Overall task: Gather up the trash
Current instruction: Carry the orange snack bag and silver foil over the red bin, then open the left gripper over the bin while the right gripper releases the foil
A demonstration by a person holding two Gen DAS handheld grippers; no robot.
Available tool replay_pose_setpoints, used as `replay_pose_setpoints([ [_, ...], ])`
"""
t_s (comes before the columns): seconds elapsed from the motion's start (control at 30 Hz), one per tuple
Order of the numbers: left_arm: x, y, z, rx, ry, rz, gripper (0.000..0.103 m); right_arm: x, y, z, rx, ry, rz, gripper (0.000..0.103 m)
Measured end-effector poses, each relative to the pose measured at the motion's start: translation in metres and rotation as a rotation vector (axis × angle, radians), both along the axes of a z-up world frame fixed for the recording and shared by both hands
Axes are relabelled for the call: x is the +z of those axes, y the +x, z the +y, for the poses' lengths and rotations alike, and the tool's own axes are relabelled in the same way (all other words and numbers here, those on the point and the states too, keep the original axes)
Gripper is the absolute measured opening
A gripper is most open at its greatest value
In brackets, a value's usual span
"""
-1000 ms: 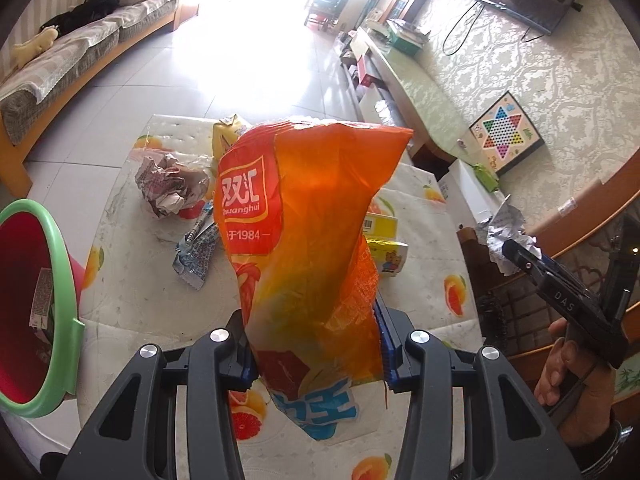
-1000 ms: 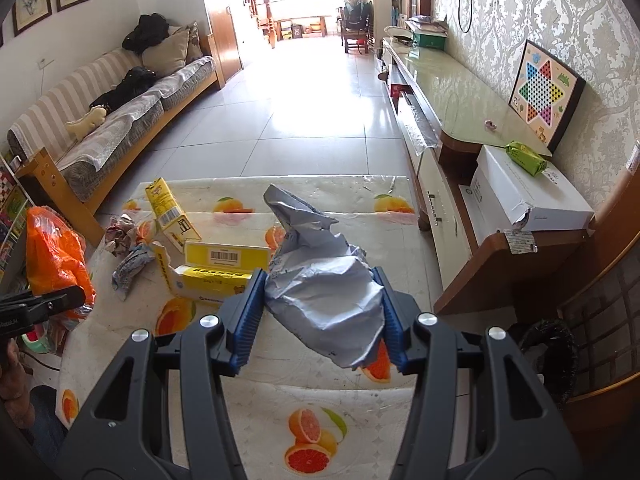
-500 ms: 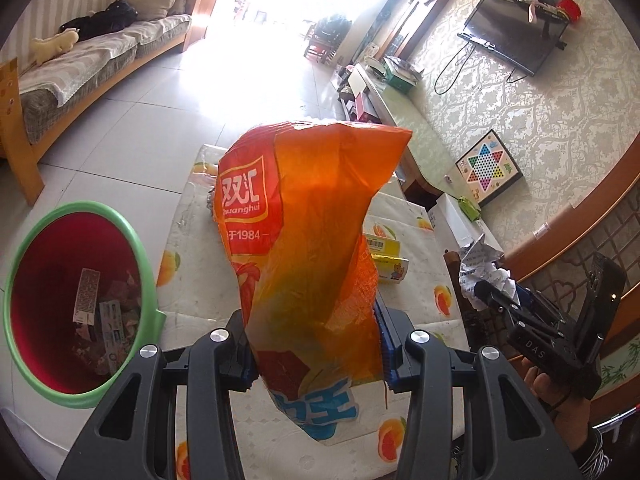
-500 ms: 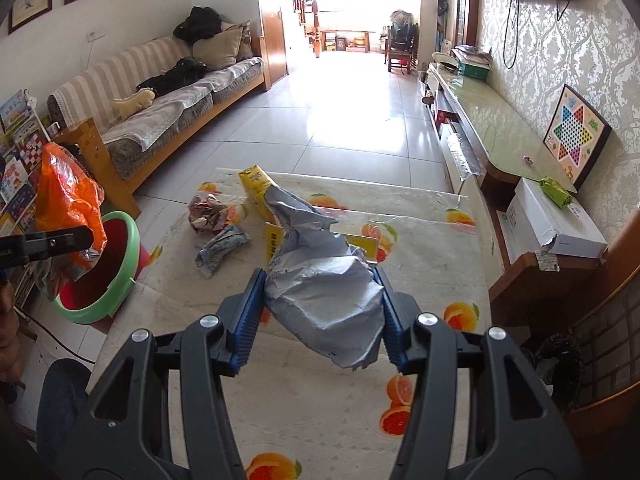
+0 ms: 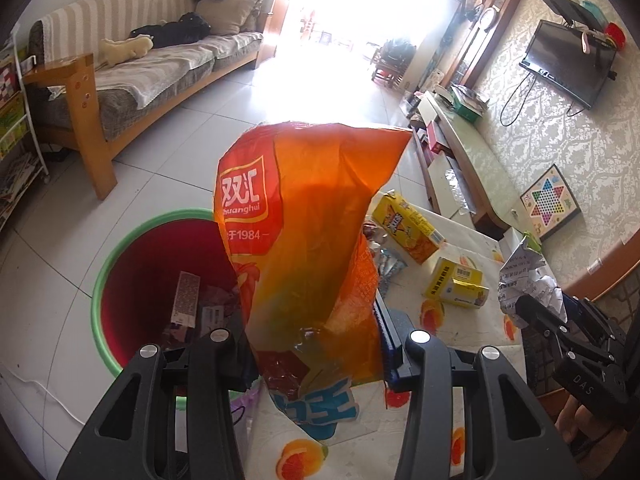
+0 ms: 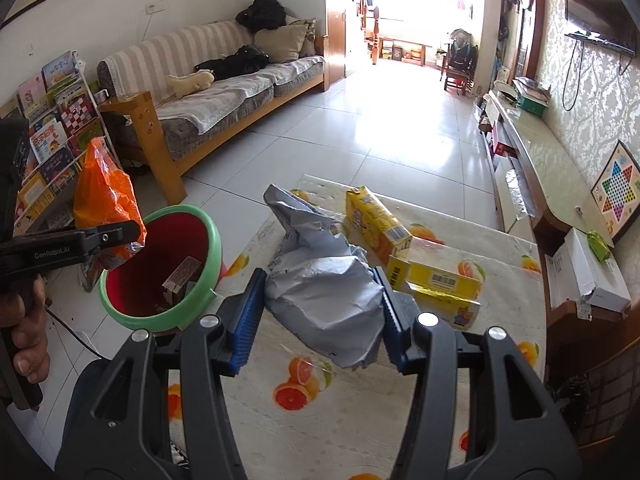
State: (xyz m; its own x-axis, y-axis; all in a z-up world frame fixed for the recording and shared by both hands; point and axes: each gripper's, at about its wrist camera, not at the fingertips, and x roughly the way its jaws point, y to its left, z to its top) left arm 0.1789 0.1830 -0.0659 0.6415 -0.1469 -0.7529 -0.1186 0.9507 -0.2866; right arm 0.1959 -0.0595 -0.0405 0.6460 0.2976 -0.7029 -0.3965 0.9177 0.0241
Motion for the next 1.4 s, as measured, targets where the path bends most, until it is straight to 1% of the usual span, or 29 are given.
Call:
replay_pose_setpoints([
  [0.27,-0.006,-0.003,0.054,0.071,0.030,0.022,0.043,-0.004,0.011,0.078,0.099,0.009,0.020,0.051],
  [0.4,-0.013,0.000,0.078,0.098,0.033,0.045,0.043,-0.009,0.017,0.108,0.136,0.008,0.033,0.051],
  [0.53,-0.028,0.003,0.100,0.111,0.011,0.077,0.045,-0.013,0.024,0.131,0.158,0.004,0.044,0.051],
  [0.6,-0.038,0.008,0.110,0.103,-0.014,0.098,0.047,-0.015,0.026,0.139,0.166,0.000,0.047,0.051],
  [0.7,-0.054,0.009,0.118,0.095,-0.044,0.124,0.051,-0.020,0.027,0.146,0.176,-0.013,0.055,0.051],
  [0.77,-0.061,0.009,0.124,0.104,-0.048,0.137,0.059,-0.024,0.027,0.147,0.177,-0.021,0.063,0.051],
  [0.8,-0.064,0.007,0.127,0.110,-0.056,0.134,0.060,-0.026,0.028,0.150,0.178,-0.025,0.066,0.051],
  [0.83,-0.065,0.006,0.130,0.118,-0.064,0.130,0.066,-0.028,0.029,0.151,0.178,-0.030,0.069,0.051],
  [0.87,-0.066,0.004,0.133,0.128,-0.071,0.127,0.075,-0.030,0.031,0.153,0.179,-0.033,0.072,0.051],
  [0.93,-0.066,0.002,0.137,0.150,-0.087,0.118,0.083,-0.032,0.033,0.156,0.180,-0.036,0.079,0.051],
  [1.1,-0.063,-0.007,0.149,0.201,-0.077,0.109,0.085,-0.036,0.034,0.174,0.210,-0.040,0.089,0.051],
  [1.2,-0.058,-0.016,0.156,0.234,-0.065,0.097,0.090,-0.041,0.032,0.189,0.235,-0.038,0.097,0.052],
  [1.27,-0.055,-0.021,0.163,0.251,-0.068,0.089,0.092,-0.047,0.031,0.199,0.254,-0.041,0.110,0.052],
  [1.4,-0.051,-0.033,0.175,0.279,-0.049,0.079,0.093,-0.058,0.028,0.219,0.287,-0.046,0.133,0.053],
])
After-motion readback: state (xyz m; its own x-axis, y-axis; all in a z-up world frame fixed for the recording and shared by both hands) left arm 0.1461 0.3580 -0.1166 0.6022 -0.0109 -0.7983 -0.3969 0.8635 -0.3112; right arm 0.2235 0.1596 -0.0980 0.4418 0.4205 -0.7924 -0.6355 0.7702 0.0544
